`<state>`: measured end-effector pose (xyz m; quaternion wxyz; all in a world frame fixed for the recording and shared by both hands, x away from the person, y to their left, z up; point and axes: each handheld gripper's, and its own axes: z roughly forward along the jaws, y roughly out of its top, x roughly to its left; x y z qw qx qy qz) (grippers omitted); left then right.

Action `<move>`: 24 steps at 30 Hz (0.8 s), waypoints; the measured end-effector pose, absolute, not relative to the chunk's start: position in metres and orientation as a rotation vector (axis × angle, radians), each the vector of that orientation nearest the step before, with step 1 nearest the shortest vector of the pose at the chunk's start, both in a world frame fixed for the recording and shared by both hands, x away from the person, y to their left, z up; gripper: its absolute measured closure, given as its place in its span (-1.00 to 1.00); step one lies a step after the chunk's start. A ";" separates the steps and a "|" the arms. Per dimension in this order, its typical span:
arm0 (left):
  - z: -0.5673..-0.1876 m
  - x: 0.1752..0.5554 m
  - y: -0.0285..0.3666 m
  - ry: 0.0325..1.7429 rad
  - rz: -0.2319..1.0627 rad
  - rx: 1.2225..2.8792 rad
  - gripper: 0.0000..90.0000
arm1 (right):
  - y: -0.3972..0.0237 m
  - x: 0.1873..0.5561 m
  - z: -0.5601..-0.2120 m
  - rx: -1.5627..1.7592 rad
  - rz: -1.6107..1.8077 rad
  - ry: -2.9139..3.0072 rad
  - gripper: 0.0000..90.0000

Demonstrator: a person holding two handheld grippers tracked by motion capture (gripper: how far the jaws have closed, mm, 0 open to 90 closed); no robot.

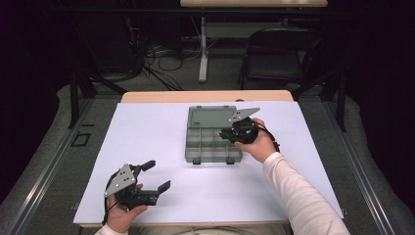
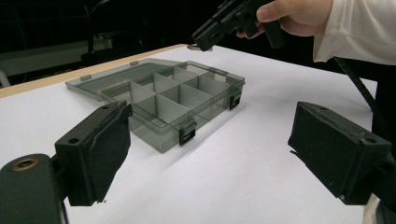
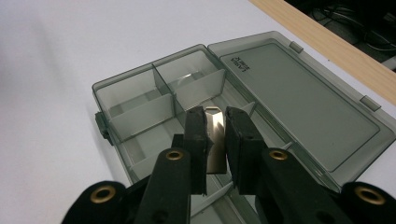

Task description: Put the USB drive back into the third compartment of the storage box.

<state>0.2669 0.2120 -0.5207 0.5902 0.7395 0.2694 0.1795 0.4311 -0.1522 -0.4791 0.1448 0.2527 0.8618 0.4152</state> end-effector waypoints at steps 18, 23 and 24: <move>-0.521 0.267 0.212 0.627 0.418 1.722 -0.73 | -0.149 0.444 -0.494 0.767 1.153 2.518 0.77; -0.521 0.267 0.212 0.627 0.417 1.721 -0.73 | -0.148 0.448 -0.499 0.781 1.138 2.518 0.77; -0.521 0.267 0.212 0.627 0.418 1.721 -0.73 | -0.148 0.449 -0.499 0.785 1.140 2.516 0.77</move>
